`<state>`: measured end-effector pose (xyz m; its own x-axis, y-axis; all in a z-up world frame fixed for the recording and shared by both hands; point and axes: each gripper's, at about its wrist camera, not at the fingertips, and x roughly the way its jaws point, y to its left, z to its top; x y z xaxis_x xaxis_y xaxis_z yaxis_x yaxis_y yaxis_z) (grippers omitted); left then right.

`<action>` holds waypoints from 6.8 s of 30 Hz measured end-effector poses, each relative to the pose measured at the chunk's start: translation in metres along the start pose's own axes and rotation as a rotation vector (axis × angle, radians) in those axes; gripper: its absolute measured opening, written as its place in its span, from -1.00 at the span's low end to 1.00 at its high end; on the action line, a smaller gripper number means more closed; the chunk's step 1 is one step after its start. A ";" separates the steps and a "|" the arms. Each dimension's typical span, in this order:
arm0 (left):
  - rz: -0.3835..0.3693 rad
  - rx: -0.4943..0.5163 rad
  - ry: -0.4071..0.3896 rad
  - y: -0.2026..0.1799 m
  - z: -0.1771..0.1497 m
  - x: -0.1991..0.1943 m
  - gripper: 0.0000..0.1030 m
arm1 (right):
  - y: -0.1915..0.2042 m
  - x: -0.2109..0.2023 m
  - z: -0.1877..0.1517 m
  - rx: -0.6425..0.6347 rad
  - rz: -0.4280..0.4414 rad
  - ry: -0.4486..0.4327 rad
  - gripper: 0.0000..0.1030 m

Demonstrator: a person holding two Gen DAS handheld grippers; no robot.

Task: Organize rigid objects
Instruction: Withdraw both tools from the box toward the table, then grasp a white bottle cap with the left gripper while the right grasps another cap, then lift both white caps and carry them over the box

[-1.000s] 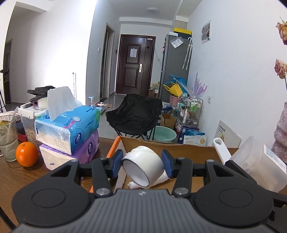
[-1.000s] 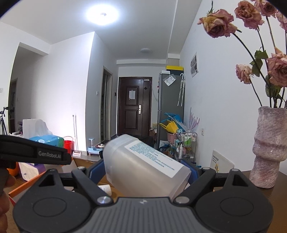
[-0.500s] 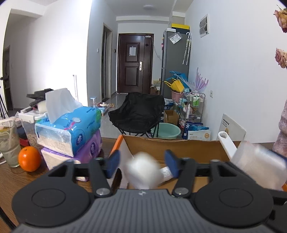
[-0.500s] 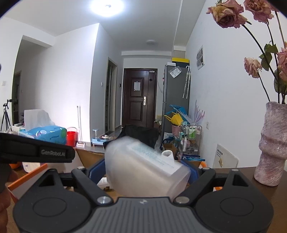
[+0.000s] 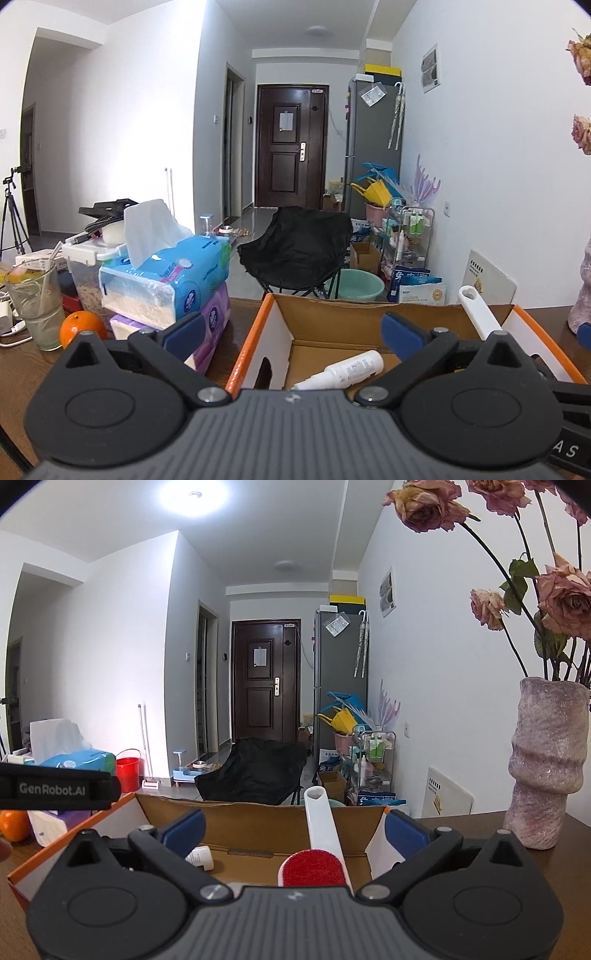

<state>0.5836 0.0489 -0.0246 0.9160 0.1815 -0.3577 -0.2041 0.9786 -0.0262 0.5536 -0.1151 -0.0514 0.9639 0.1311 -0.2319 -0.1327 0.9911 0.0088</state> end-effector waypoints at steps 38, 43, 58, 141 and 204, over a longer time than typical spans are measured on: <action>0.046 -0.035 0.030 0.042 -0.030 -0.068 1.00 | -0.003 -0.080 -0.018 0.015 -0.025 0.008 1.00; 0.053 -0.037 0.037 0.048 -0.038 -0.084 1.00 | -0.003 -0.097 -0.024 0.018 -0.028 0.015 1.00; 0.049 -0.041 0.066 0.064 -0.063 -0.131 1.00 | -0.004 -0.148 -0.040 0.033 -0.050 0.038 1.00; 0.027 0.001 0.259 0.084 -0.118 -0.147 -0.20 | -0.096 -0.116 -0.085 0.138 -0.152 0.359 -0.24; -0.025 -0.059 0.073 0.007 -0.031 -0.066 -0.20 | 0.011 -0.072 -0.021 0.073 0.070 0.023 -0.24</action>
<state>0.5113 0.0409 -0.0304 0.8937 0.1474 -0.4237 -0.2034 0.9750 -0.0899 0.4778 -0.1146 -0.0553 0.9472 0.2007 -0.2501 -0.1818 0.9786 0.0967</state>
